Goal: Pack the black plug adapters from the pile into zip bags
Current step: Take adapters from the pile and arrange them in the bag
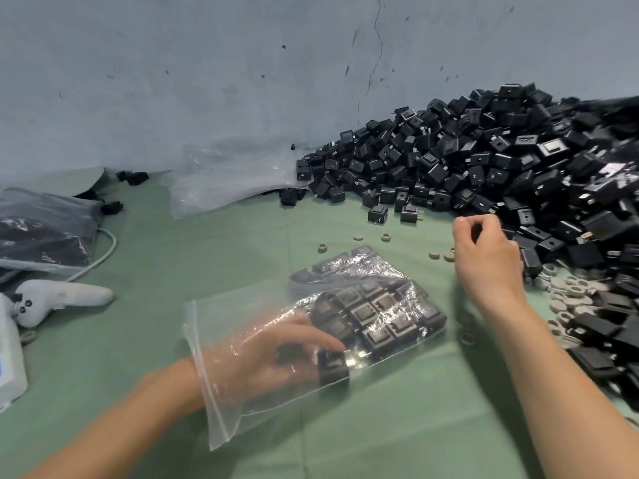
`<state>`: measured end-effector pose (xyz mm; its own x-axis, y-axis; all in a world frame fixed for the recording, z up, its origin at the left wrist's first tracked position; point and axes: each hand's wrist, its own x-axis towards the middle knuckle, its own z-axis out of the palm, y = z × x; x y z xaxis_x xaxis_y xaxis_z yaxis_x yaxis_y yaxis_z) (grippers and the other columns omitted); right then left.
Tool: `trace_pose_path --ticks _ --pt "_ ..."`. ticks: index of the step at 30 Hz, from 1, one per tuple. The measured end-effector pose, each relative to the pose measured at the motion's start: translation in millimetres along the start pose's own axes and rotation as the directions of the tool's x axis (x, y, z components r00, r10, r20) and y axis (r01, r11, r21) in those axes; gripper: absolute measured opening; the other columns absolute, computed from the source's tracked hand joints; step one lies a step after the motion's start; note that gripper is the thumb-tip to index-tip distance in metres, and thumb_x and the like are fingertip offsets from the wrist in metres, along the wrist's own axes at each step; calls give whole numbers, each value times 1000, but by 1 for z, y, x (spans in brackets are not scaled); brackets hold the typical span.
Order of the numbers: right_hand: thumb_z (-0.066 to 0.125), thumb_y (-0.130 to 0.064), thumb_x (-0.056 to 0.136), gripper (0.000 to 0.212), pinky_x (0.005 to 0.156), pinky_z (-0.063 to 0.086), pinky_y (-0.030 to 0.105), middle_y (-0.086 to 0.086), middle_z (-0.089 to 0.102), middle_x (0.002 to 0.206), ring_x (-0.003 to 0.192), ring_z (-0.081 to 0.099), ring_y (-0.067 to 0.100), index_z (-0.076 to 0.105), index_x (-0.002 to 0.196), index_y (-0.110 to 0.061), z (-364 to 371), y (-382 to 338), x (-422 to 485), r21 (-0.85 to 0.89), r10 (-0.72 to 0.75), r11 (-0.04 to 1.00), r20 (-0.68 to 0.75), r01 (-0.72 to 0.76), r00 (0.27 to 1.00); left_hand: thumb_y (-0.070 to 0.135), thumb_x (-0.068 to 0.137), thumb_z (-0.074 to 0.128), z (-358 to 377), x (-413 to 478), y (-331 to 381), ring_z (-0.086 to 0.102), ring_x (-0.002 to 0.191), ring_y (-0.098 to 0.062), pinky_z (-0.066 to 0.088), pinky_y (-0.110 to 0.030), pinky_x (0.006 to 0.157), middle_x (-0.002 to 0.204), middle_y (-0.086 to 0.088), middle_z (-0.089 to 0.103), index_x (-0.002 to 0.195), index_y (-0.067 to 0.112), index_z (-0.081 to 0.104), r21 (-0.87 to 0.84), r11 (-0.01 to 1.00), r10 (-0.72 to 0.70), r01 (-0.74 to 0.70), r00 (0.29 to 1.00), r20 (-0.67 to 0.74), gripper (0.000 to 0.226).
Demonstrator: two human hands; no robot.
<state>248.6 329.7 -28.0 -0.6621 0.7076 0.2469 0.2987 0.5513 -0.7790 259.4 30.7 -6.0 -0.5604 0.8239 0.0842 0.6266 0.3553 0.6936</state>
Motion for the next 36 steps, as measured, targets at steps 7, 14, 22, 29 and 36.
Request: trace_pose_path --ticks 7,14,22,29,36 --pt "39 -44 104 40 118 15 54 15 55 129 131 38 36 62 113 -13 -8 18 13 -346 -117 935 -84 81 990 54 91 60 8 5 -20 68 85 -12 59 -34 74 98 3 69 124 25 65 94 993 75 -69 995 -69 44" --pt "49 -43 97 42 114 16 60 20 36 150 142 21 42 53 131 -20 -3 33 18 -545 47 838 38 -18 998 52 83 63 15 6 -46 46 57 -5 38 -18 51 75 9 53 85 39 51 341 940 76 9 969 -236 17" --pt "56 -52 91 58 104 34 53 12 42 144 134 30 36 44 142 -25 -6 42 22 -499 -26 865 71 58 997 65 85 57 -51 -75 -127 62 62 -6 49 -19 55 73 14 63 93 31 64 281 910 -130 304 854 -504 36" --pt "46 -61 91 71 115 15 62 18 17 161 149 7 41 33 151 -25 -10 50 38 -594 71 804 74 -13 995 74 87 51 -107 -72 -141 45 46 -17 33 -31 42 57 1 51 79 21 56 1 924 -244 383 592 -768 54" --pt "50 -60 89 45 96 38 47 0 48 133 126 34 23 50 126 -36 -1 42 32 -507 -152 833 174 221 973 53 84 56 -83 63 -60 46 49 -3 38 -17 47 58 9 59 78 21 59 -59 994 -101 91 586 -804 32"
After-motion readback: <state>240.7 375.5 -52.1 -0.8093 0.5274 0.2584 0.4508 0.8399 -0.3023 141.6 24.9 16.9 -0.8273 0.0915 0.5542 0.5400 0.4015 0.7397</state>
